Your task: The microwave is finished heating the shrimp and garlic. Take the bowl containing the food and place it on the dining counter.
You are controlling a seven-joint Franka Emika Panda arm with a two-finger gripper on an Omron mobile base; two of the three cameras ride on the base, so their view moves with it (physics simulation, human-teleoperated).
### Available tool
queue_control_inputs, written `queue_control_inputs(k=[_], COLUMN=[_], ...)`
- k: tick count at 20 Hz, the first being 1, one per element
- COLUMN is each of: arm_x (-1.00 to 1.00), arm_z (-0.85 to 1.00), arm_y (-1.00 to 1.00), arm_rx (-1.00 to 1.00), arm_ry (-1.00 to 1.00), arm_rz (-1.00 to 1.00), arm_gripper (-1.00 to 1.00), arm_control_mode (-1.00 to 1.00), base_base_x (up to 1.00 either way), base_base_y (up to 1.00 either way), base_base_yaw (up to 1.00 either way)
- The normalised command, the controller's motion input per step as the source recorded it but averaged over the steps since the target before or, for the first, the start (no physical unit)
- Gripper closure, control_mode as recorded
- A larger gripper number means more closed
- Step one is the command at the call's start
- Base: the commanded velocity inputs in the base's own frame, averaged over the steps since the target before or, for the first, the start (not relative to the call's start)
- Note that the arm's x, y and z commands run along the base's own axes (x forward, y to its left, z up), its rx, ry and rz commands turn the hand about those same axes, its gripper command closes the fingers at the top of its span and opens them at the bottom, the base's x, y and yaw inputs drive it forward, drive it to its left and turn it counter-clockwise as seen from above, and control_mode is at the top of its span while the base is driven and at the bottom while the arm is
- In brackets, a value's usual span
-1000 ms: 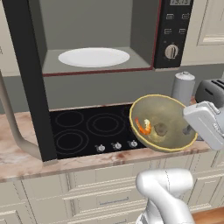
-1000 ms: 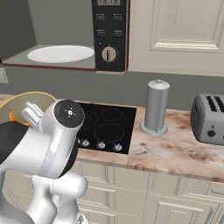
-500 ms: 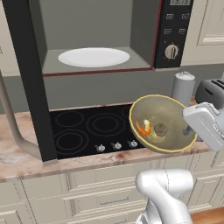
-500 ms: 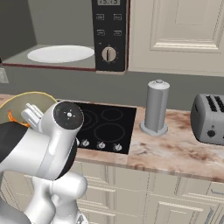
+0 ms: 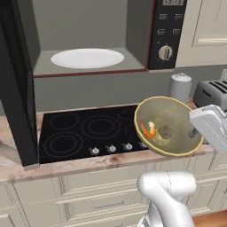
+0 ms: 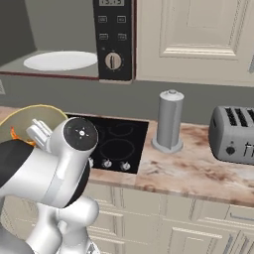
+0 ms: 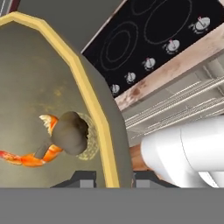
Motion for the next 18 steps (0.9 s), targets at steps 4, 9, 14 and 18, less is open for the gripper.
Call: queue_control_inputs(k=[4, 9, 14, 18], arm_x=[0.00, 0.00, 0.00, 0.00], arm_z=[0.00, 0.00, 0.00, 0.00], arm_y=[0.00, 0.00, 0.00, 0.00], arm_rx=[0.00, 0.00, 0.00, 0.00], arm_ry=[0.00, 0.00, 0.00, 0.00], arm_rz=[0.00, 0.00, 0.00, 0.00], arm_gripper=[1.00, 1.00, 1.00, 1.00], arm_control_mode=[1.00, 1.00, 1.00, 1.00], base_base_x=[-0.37, -0.48, -0.39, -0.26], base_base_y=[-0.86, -0.53, -0.19, 0.00], base_base_yaw=[0.09, 0.42, 0.78, 0.95])
